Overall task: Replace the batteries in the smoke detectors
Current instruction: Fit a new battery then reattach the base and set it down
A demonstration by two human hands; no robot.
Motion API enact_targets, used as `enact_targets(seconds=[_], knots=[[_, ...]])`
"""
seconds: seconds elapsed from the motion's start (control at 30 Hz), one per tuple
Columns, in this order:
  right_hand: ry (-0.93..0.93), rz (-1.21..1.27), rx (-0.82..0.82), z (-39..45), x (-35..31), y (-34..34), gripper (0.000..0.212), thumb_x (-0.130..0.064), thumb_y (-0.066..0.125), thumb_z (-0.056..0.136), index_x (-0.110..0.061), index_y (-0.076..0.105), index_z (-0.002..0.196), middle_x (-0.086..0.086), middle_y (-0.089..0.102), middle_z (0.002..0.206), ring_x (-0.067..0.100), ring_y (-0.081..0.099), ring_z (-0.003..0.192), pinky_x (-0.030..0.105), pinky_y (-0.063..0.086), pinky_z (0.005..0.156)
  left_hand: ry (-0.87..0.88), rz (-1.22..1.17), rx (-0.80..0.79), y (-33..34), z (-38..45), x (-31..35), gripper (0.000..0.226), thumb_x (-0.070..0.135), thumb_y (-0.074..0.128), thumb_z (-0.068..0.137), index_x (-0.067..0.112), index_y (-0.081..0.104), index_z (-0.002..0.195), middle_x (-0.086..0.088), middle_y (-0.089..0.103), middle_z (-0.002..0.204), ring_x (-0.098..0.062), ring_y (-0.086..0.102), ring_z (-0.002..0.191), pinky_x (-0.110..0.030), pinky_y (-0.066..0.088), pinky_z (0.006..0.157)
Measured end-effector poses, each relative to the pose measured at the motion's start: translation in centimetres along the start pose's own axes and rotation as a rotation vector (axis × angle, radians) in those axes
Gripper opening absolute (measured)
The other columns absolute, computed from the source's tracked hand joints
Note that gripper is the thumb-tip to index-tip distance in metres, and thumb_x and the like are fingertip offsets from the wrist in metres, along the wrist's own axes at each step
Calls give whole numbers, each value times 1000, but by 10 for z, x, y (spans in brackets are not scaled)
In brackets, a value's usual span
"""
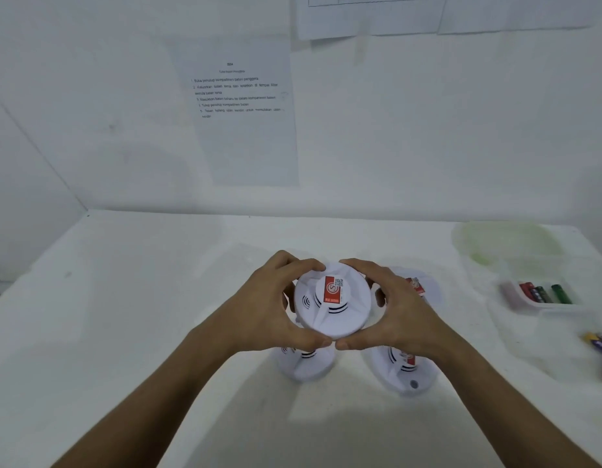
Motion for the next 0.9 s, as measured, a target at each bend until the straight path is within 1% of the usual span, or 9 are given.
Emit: enact_targets(seconds=[0.17,0.27,0.3,0.47,0.57,0.63,0.7,0.83,0.9], knots=[[17,-11,22,10,-9,15,97,-32,98,48,-46,48,130,-27,56,128,3,51,120,12,45,91,32,14,-22,-14,-1,-15,90,41,93,48,32,54,129,16,48,111,-7,58,87,-10,44,63],[14,-14,31,13,-13,20,98,-29,98,49,-38,49,134,-22,58,129,7,52,120,23,47,96,51,2,-23,-20,-2,-18,88,40,93,48,32,55,128,13,49,109,-6,58,87,-10,43,62],[11,-18,36,13,-14,21,97,-27,98,50,-36,50,134,-20,58,129,8,52,120,24,47,97,54,-2,-24,-22,-2,-19,88,38,94,48,31,56,127,13,49,109,-6,58,87,-9,43,62],[-3,-38,48,17,-21,24,96,-24,98,49,-39,51,131,-26,59,126,3,52,118,13,44,94,69,21,-18,-27,-3,-23,90,43,93,48,34,54,128,13,49,110,-9,59,84,-11,44,62],[4,-38,42,19,-23,25,97,-24,98,49,-33,52,134,-20,60,127,7,54,119,22,47,96,77,12,-10,-30,-4,-26,90,42,93,48,33,54,129,13,49,110,-9,59,84,-11,44,62],[6,-50,41,21,-23,27,98,-26,98,50,-33,50,135,-19,59,129,9,54,118,29,48,97,77,3,-10,-31,-4,-27,90,41,94,49,32,53,130,14,49,111,-6,58,85,-11,45,62],[11,-57,38,26,-24,29,97,-28,97,51,-34,49,135,-20,58,129,8,53,119,32,48,99,71,-10,-4,-33,-2,-31,92,40,94,50,33,51,131,16,49,112,-2,57,86,-11,45,62],[18,-100,14,40,-24,33,93,-33,96,54,-38,47,133,-23,55,129,4,50,119,28,46,99,-12,-27,19,-39,3,-47,111,48,92,47,34,38,142,17,48,116,-7,62,86,-17,49,64],[25,-133,10,47,-24,34,94,-36,95,54,-42,43,133,-23,51,133,6,47,121,26,43,98,-16,8,16,-42,6,-49,103,44,93,49,33,44,138,16,49,117,-8,62,88,-15,49,66]])
Point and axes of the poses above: each hand's wrist, its own z-axis towards the middle knuckle, its own y-axis out of the palm, x = y × z, the point moved 7 cm from there along z, towards the middle knuckle
